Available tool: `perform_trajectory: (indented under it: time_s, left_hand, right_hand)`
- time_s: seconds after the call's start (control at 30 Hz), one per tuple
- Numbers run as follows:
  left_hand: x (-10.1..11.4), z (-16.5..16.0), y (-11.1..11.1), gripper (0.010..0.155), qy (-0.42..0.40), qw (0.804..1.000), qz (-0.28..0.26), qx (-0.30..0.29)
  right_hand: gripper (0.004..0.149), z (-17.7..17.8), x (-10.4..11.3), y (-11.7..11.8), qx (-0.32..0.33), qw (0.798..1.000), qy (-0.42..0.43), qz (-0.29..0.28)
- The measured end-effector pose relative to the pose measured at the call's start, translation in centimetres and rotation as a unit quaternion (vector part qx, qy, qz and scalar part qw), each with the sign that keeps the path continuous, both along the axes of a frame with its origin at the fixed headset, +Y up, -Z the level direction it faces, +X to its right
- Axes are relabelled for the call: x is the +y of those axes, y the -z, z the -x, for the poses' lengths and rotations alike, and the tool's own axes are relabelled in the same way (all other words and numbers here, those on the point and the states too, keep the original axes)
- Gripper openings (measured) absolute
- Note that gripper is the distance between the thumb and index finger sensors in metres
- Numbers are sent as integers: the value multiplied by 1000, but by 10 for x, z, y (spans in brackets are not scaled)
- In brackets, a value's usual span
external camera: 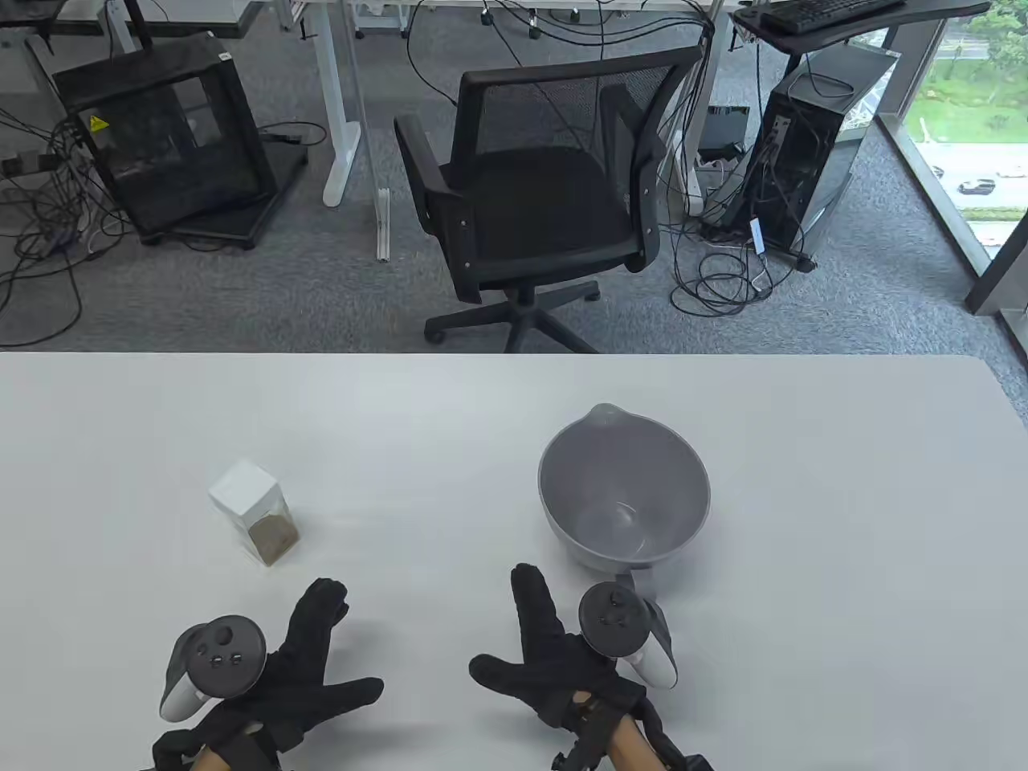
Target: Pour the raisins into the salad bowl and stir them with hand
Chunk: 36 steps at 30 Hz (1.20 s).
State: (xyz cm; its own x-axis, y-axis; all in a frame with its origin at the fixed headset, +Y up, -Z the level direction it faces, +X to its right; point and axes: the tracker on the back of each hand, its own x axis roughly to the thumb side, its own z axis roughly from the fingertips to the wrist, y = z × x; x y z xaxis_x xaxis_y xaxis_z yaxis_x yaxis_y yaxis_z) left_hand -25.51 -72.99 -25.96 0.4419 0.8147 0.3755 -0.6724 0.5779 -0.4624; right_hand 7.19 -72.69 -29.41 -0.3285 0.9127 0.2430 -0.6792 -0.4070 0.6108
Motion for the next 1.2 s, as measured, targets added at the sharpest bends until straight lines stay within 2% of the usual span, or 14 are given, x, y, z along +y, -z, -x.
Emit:
perform_trajectory:
  time_s: [0.27, 0.33, 0.4, 0.57, 0.7, 0.77, 0.83, 0.9, 0.97, 1.0, 1.07, 1.1, 1.17, 1.2]
  left_hand:
    - [1, 5, 0, 116, 8, 1000, -7, 20]
    - [4, 8, 1, 117, 20, 998, -21, 64]
    - [11, 21, 6, 120, 37, 986, -35, 159]
    - [13, 85, 42, 128, 27, 948, -22, 316]
    - [-17, 123, 83, 131, 11, 927, 82, 366]
    - [-32, 130, 102, 128, -11, 922, 110, 372]
    - [-40, 130, 116, 119, -2, 921, 116, 372]
    - [-39, 125, 123, 94, -4, 910, 71, 409]
    - [-35, 115, 124, 93, 4, 921, 51, 386]
    - [-30, 106, 122, 92, 8, 939, 34, 343]
    - [-18, 84, 114, 92, -18, 971, 12, 238]
    - [-11, 68, 107, 92, -34, 987, 21, 153]
    - [-1, 37, 83, 92, -64, 997, 38, 20]
    - [3, 22, 68, 92, -70, 997, 38, -16]
  right_hand:
    - [105, 2, 0, -1, 3, 1000, -5, 2]
    - [105, 2, -1, -1, 1, 1000, -6, 2]
    - [105, 1, -1, -1, 0, 1000, -5, 5]
    - [105, -6, 7, 3, -15, 1000, 5, -3]
    - [106, -6, 7, 4, -12, 1000, 12, 5]
    - [106, -5, 5, 4, -11, 1000, 12, 8]
    - [106, -4, 4, 4, -14, 1000, 10, 5]
    - [106, -5, 4, 3, -12, 1000, 7, -1]
    - [105, -6, 5, 4, -18, 1000, 7, -3]
    - [105, -7, 4, 4, -17, 1000, 6, -3]
    - [105, -7, 4, 4, -19, 1000, 5, -3]
    - [105, -5, 4, 3, -17, 1000, 1, -6]
    - [106, -1, 7, 0, -14, 1000, -11, -19]
    - [108, 4, 12, -3, -12, 1000, -14, -24]
